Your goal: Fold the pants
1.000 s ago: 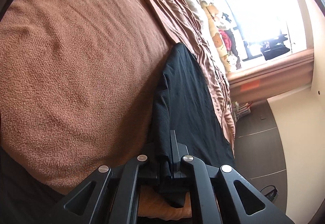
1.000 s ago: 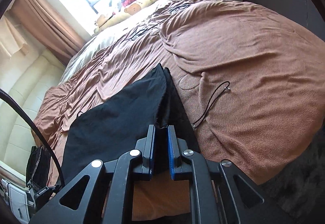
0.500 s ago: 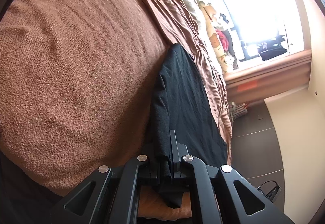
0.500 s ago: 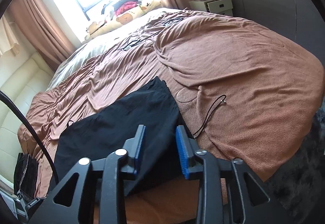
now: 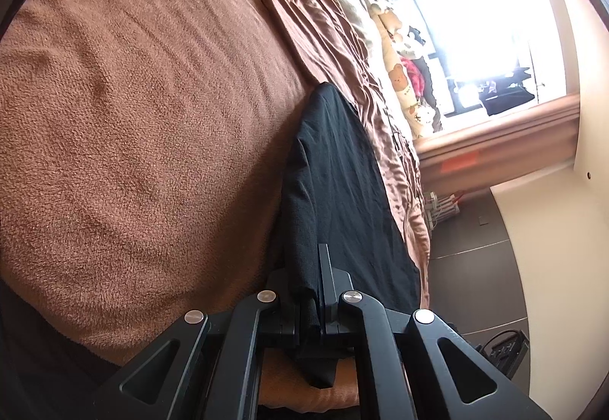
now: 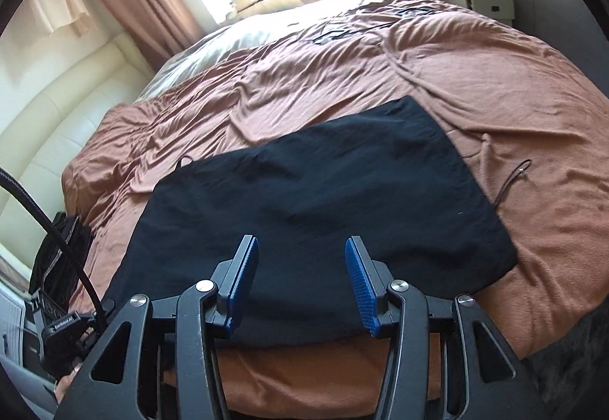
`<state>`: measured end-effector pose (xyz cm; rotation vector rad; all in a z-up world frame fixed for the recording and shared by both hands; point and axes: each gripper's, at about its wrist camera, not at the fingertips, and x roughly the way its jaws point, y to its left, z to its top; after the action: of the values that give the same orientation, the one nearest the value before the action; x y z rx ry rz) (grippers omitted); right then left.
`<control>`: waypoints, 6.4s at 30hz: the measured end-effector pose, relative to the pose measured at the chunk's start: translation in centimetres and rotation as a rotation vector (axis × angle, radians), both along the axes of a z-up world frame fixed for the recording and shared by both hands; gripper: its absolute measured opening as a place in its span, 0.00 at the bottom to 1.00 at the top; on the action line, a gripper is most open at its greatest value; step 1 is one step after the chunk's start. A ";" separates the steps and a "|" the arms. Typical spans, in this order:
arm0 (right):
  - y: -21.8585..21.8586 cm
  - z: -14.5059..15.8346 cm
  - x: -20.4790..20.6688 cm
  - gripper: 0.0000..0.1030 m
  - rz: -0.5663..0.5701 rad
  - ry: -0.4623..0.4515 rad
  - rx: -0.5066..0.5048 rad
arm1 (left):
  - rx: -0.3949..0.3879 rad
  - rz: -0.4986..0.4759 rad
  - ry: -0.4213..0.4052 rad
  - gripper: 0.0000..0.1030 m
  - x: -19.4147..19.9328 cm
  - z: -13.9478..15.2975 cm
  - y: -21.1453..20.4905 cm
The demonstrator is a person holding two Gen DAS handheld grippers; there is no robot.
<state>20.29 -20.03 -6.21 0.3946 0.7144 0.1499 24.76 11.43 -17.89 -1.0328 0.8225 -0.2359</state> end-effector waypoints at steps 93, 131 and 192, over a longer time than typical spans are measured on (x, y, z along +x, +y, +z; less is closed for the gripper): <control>10.0 -4.7 27.2 0.07 0.190 0.257 -0.116 | -0.045 0.122 0.155 0.06 -0.6 -2.4 0.3; 0.5 -4.0 6.3 0.07 0.245 0.145 0.124 | 0.088 -0.005 -0.102 0.05 1.8 9.1 -6.2; -18.5 -4.4 -7.7 0.07 -0.148 0.079 0.302 | 0.394 -0.848 -0.085 0.05 7.4 4.6 -43.3</control>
<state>12.57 -38.49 -10.60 0.7434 0.7396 0.1026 32.13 -31.85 -13.31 -0.2567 1.1406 -0.7942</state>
